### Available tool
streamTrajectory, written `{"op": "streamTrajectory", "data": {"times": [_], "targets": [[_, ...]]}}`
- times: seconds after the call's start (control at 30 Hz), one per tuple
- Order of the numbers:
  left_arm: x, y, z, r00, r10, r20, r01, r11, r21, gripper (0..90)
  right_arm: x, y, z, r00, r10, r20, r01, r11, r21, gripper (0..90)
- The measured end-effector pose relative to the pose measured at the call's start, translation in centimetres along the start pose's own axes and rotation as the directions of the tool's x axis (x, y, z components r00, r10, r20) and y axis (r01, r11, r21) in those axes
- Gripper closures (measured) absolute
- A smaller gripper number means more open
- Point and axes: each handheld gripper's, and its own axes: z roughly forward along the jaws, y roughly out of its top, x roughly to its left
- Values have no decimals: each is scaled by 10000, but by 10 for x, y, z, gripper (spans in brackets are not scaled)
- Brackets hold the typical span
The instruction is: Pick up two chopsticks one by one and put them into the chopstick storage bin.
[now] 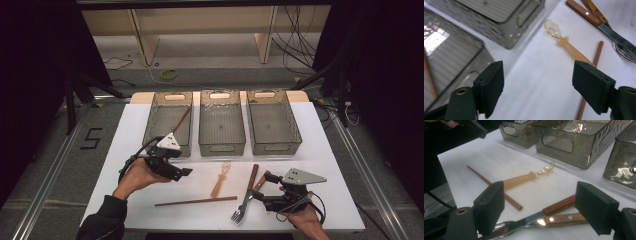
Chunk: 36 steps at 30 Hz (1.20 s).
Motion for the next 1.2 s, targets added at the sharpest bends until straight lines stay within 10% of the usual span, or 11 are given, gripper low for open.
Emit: {"op": "streamTrajectory", "data": {"times": [0.47, 1.2], "targets": [[-28, -4, 9, 9954, 827, 492, -885, 9875, 1308, 244, 0, 0, 0, 10000, -31, 18, 31, 10000, 14, 252], [-54, -11, 34, 9786, 1523, 1384, -1884, 9334, 3054, 460, 0, 0, 0, 10000, -48, 20, 48, 9999, 115, 252]]}}
